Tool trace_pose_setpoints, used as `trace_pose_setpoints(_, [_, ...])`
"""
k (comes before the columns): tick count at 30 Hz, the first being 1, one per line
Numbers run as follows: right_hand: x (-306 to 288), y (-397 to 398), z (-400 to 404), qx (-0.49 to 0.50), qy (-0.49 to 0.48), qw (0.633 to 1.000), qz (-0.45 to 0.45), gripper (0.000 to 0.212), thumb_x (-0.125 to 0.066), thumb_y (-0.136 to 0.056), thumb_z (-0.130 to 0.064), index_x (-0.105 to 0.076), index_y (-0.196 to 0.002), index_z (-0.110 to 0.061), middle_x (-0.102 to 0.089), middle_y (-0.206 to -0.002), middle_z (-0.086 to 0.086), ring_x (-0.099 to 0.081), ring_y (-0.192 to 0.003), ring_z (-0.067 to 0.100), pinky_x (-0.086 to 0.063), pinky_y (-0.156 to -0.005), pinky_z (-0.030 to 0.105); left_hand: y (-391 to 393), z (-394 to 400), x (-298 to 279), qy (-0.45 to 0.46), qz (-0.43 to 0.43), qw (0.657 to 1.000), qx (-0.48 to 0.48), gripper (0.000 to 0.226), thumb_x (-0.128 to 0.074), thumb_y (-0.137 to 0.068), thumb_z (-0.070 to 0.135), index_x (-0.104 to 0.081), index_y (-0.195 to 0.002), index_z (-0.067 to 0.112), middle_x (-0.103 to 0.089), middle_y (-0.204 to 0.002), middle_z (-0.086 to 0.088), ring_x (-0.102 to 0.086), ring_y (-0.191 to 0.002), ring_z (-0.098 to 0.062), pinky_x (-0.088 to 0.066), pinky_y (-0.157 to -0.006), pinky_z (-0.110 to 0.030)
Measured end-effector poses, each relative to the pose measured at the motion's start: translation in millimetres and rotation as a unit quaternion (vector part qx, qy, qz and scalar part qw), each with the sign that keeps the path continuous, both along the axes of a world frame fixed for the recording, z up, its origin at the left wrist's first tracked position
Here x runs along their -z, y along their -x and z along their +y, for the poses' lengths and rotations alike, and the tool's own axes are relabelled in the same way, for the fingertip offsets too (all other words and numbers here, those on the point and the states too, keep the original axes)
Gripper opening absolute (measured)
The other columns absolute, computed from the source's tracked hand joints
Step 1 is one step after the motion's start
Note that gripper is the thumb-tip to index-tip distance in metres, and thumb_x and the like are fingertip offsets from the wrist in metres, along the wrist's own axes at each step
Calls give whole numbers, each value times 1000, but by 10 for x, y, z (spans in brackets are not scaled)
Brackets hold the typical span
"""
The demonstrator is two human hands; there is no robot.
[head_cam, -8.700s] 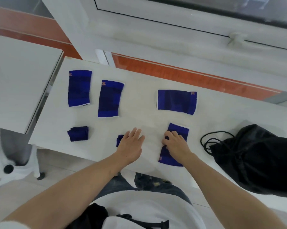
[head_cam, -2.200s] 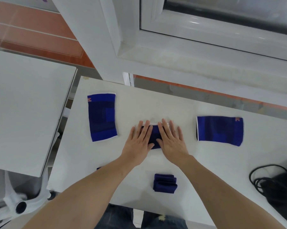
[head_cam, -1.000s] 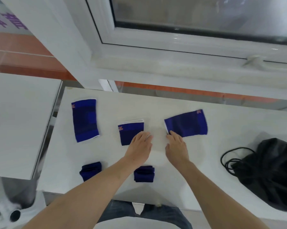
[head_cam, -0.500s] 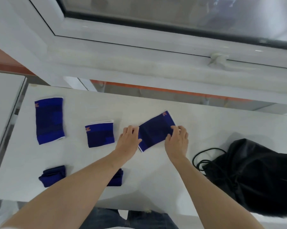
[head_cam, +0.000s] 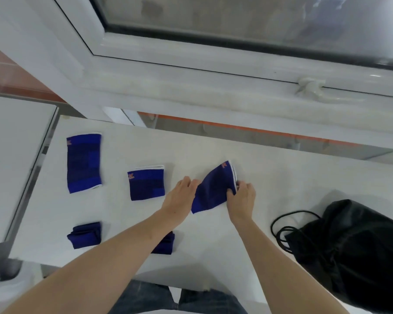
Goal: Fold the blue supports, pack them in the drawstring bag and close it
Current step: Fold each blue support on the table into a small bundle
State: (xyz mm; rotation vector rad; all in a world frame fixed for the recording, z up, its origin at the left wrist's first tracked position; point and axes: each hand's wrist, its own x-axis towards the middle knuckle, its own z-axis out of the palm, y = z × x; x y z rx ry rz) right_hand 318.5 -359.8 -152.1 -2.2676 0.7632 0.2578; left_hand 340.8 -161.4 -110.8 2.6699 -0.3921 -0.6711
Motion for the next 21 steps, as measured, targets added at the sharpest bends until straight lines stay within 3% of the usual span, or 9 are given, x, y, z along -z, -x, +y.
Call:
trace_pose_setpoints(4, [-248,20,246,34,-68,995,-60,6,-57,-102,-22,-54,-106,-19,-53,-107,-2,-54,-93,17,-47,-80,33,67,285,-106,38,22,997,-70,26,-48,-109,20,-51,-134,18,-55,-122,1,-59,-94,-18,-58,-78,-41])
trace_pose_setpoints(6, [-398,-7,410,56,-94,990,-89,5,-55,-103,-26,-50,-105,-28,-58,-102,-8,-57,-91,14,-48,-75,30,85,461,-163,67,21,992,-102,26,-49,-108,20,-53,-134,18,-57,-121,2,-59,-95,-16,-56,-84,-37])
trace_pose_setpoints(11, [-616,-146,934,60,-115,983,-132,8,-53,-104,-27,-49,-110,-31,-62,-104,-9,-61,-92,12,-52,-77,31,83,999,-305,105,24,983,-152,25,-51,-107,20,-55,-132,17,-57,-115,3,-59,-97,-16,-51,-85,-33])
trace_pose_setpoints(16, [-759,-367,1680,-31,-120,985,-116,14,-47,-101,-20,-43,-107,-32,-63,-98,-6,-62,-83,16,-52,-66,34,125,1683,-351,117,17,962,-247,19,-49,-108,22,-60,-123,16,-60,-114,5,-58,-104,-13,-47,-87,-30])
trace_pose_setpoints(21, [-896,-681,2489,-127,-105,980,-114,15,-42,-91,-10,-42,-96,-24,-59,-83,-1,-56,-71,19,-43,-59,32,171,2363,-349,133,36,917,-374,11,-50,-108,24,-60,-103,24,-64,-94,9,-62,-83,-11,-47,-70,-24])
